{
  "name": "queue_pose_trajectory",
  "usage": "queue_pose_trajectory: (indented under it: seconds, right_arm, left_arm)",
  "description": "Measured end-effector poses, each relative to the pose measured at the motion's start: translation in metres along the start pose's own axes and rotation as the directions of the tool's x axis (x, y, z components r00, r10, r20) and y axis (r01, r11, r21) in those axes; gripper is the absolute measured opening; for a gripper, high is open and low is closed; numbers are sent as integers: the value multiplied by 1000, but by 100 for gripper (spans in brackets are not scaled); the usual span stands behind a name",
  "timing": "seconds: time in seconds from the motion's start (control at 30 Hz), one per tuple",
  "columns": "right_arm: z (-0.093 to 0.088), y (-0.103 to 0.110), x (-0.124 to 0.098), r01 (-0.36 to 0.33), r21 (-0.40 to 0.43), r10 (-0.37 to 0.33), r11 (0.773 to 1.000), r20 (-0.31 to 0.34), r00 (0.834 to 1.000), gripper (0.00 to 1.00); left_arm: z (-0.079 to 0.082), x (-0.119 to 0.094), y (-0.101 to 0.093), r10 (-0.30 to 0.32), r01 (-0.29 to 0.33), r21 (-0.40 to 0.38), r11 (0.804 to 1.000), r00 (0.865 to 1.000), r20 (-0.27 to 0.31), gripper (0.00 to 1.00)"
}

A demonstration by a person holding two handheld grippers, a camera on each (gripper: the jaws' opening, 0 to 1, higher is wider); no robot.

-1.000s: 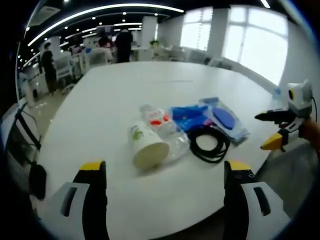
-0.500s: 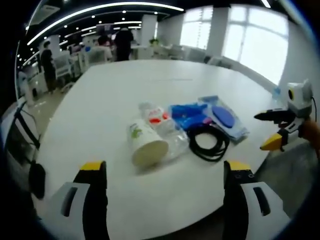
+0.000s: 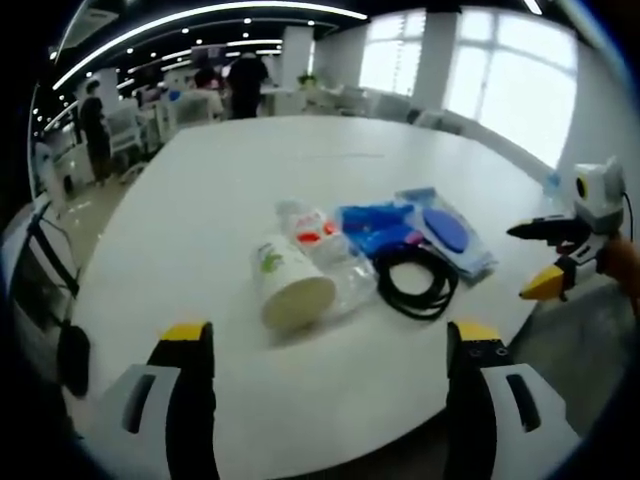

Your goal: Arrange the tabletop items into an orderly group along one side of the table until the central work area is clear of visible clutter.

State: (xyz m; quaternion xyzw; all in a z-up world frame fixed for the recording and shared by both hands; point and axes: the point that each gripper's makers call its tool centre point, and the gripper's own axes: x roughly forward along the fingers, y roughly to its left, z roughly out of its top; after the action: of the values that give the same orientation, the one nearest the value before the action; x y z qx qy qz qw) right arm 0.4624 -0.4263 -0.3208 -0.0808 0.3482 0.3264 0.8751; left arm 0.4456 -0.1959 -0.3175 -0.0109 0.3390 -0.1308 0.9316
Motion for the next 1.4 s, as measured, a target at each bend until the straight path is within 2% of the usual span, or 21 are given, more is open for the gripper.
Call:
queue_pose_trajectory:
  seconds: [0.3, 0.5, 0.8, 1.1, 1.4]
  right_arm:
    - [2, 3, 1, -14, -1, 14, 1000, 8, 1000, 95]
    - [9, 10, 0, -37, -13, 38, 999, 40, 998, 95]
    - [7, 10, 1, -38, -18, 38, 999, 33, 999, 95]
    - [7, 9, 1, -39, -15, 40, 999, 33, 999, 95]
    - [8, 8, 0, -38, -8, 38, 999, 35, 999, 95]
  left_arm:
    - [0, -1, 4, 12, -12, -12, 1000, 1000, 4, 92]
    - [0, -1, 3, 9, -9, -13, 1000, 1000, 4, 92]
    - [-2, 1, 0, -1, 1, -20, 1000, 1000, -18, 90]
    - [23, 10, -7, -22, 22, 7, 1000, 1000, -7, 88]
    - [45, 32, -19, -64, 64, 18, 998, 998, -11, 86]
